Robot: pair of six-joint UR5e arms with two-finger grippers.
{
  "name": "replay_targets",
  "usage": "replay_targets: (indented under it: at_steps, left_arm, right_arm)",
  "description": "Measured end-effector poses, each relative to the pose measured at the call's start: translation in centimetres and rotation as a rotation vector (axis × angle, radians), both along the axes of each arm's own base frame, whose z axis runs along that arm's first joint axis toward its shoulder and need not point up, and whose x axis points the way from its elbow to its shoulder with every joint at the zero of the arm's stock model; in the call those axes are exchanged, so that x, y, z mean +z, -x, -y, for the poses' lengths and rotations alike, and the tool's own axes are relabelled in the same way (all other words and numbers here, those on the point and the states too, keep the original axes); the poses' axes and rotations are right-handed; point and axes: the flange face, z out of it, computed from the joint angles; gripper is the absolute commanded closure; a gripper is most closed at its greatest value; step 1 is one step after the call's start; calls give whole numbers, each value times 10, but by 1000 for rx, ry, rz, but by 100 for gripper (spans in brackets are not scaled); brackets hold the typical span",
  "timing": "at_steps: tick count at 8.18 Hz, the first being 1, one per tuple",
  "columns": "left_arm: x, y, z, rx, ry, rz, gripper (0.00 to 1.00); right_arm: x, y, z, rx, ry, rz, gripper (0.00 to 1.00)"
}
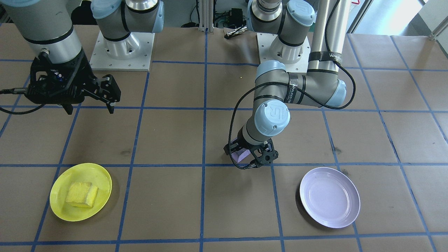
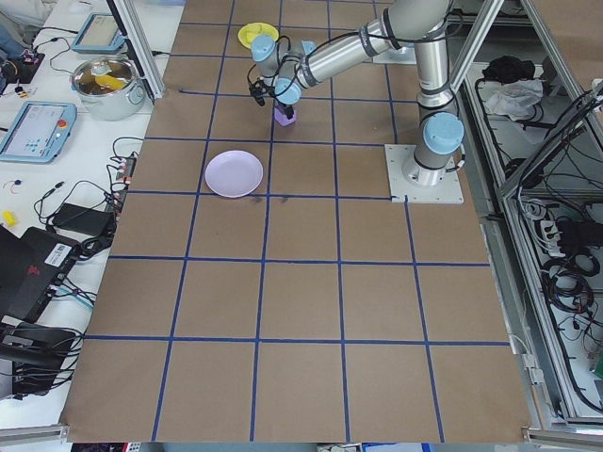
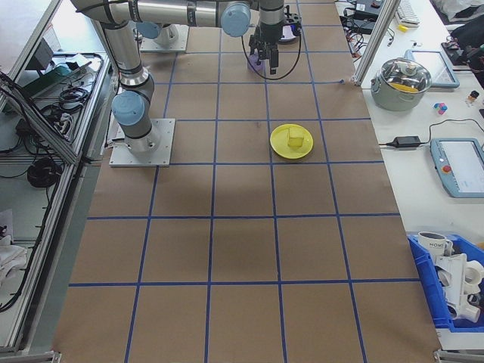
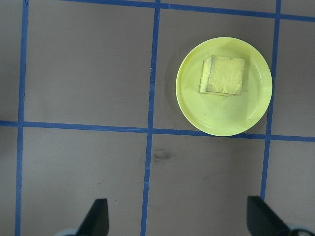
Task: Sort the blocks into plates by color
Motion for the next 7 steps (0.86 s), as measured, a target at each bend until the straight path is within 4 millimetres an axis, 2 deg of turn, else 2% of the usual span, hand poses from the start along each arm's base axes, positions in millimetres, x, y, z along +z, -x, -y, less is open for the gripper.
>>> replay_targets:
  at_steps: [4, 5, 7]
  left_arm:
    - [5, -4, 2, -145, 19, 3, 75]
    - [13, -7, 3, -196, 17, -4, 75]
    - [60, -18, 24, -315, 23, -3, 76]
  right_arm:
    - [0, 0, 0, 1, 1, -1, 0]
    - [0, 0, 0, 1, 1, -1, 0]
    - [0, 0, 0, 1, 1, -1, 0]
